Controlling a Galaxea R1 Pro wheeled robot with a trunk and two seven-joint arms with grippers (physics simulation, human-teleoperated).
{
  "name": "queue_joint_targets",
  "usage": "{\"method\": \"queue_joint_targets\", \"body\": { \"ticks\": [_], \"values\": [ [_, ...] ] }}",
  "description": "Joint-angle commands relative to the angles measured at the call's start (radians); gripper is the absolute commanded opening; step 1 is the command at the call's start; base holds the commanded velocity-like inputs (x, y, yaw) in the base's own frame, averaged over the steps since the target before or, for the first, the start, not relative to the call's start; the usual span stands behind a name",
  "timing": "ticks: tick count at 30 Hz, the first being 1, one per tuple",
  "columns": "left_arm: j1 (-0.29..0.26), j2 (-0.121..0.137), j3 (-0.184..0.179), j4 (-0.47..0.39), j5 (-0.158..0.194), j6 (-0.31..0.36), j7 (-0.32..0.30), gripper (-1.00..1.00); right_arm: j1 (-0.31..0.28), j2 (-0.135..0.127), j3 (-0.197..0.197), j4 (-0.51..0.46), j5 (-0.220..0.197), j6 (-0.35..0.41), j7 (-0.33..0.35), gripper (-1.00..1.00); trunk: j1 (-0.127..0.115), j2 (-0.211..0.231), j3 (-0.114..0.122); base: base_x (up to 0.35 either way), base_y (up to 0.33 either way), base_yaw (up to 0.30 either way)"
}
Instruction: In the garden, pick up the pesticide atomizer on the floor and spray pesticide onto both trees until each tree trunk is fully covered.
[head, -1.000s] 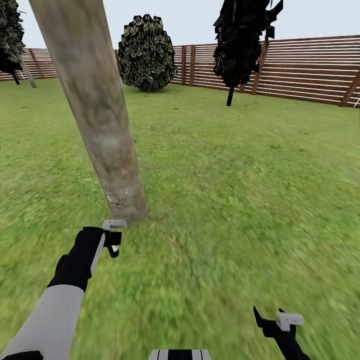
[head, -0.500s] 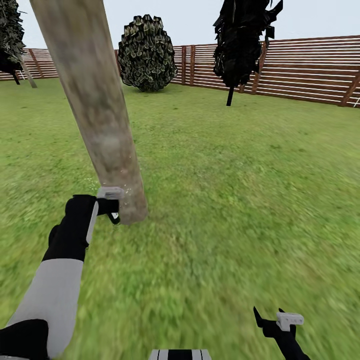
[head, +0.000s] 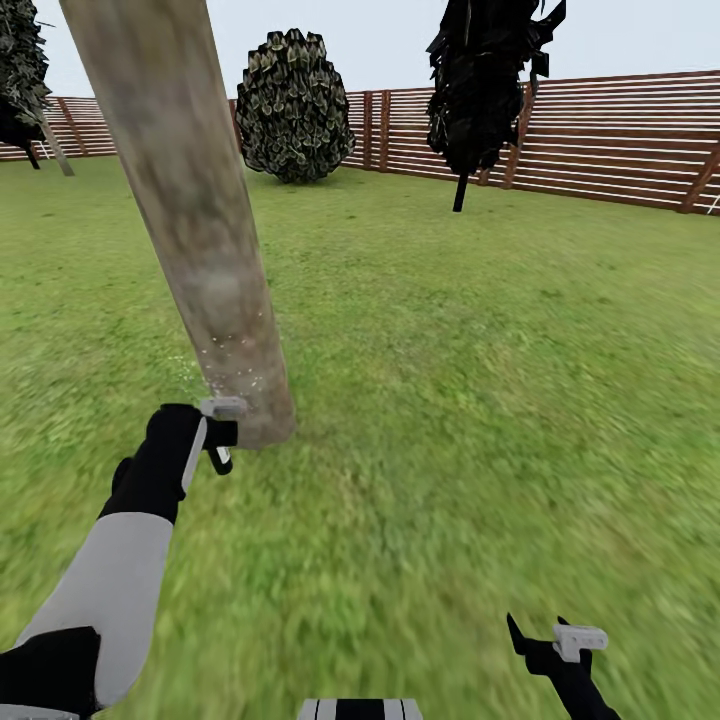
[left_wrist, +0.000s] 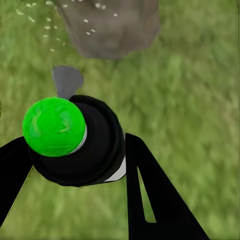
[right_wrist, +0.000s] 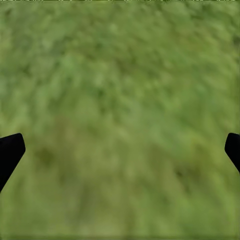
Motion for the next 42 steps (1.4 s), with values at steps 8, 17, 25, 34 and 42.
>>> {"method": "queue_joint_targets", "body": {
  "ticks": [8,17,25,34,42],
  "values": [
    [-0.104,0.000,-0.002,-0.064,-0.003,0.021,-0.001,-1.00,0.001,0.000,0.000,0.000,0.000,0.000,0.000,1.00,0.000,0.000,0.000,0.000,0.000,0.000],
    [-0.129,0.009,-0.004,-0.017,-0.008,0.028,0.008,-1.00,0.001,0.000,0.000,0.000,0.000,0.000,0.000,1.00,0.000,0.000,0.000,0.000,0.000,0.000],
    [-0.123,0.012,-0.002,0.137,-0.009,-0.037,0.040,-1.00,0.000,0.000,0.000,0.000,0.000,0.000,0.000,1.00,0.000,0.000,0.000,0.000,0.000,0.000],
    [-0.154,0.017,-0.001,0.039,-0.010,-0.024,0.053,-1.00,0.001,0.000,0.000,0.000,0.000,0.000,0.000,1.00,0.000,0.000,0.000,0.000,0.000,0.000],
    [-0.169,0.017,-0.003,0.014,-0.016,0.025,0.071,-1.00,0.001,0.000,0.000,0.000,0.000,0.000,0.001,1.00,0.000,0.000,0.000,0.000,0.000,0.000]
  ]
}}
